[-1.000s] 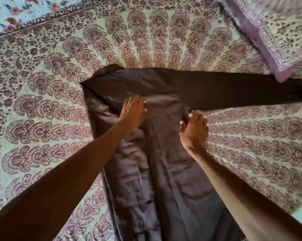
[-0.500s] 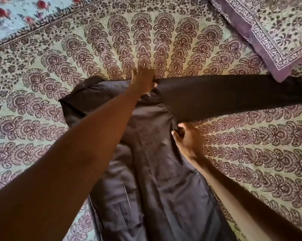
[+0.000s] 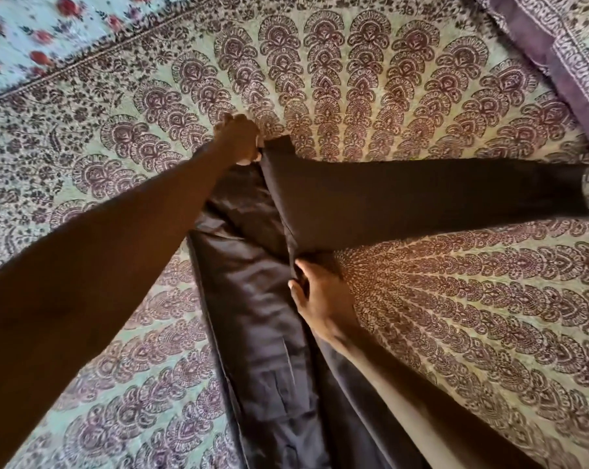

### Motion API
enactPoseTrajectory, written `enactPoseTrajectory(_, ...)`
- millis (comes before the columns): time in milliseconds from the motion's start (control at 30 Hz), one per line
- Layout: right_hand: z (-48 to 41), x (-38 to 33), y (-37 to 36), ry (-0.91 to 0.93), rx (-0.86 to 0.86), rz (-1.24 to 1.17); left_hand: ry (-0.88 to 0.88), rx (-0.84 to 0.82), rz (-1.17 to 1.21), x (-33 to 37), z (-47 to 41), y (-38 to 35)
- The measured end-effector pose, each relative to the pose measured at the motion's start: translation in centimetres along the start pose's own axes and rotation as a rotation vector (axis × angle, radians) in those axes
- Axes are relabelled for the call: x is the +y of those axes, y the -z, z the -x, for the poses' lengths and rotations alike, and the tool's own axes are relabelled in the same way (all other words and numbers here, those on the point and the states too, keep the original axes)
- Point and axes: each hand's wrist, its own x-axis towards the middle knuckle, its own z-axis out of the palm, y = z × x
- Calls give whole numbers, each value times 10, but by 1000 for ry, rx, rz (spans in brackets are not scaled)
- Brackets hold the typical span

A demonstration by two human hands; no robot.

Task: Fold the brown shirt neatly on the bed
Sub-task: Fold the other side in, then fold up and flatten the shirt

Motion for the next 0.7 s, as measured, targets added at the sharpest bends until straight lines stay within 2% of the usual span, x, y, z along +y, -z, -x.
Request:
enactPoseTrajectory(33, -1, -3, -5, -28, -61, 37, 68, -53, 26, 0, 25, 27)
enactPoseTrajectory(100, 0, -7, -12, -82, -169, 127, 106, -49, 173, 23, 106, 96)
enactPoseTrajectory(167, 6, -9, -15, -109, -210, 185, 142, -77, 333, 44, 163, 129)
enactPoseTrajectory(300, 36, -4, -17, -102, -201, 182, 367, -181, 551, 69, 224, 137)
enactPoseTrajectory(433, 73, 7, -16, -56, -225, 184, 407, -283, 654, 90, 266, 121)
enactPoseTrajectory(567, 79, 0, -18, 21, -185, 188, 471, -180, 763, 101, 282, 119)
enactPoseTrajectory(700, 81, -13, -22, 1, -293, 204, 522, -67, 755, 100, 300, 125)
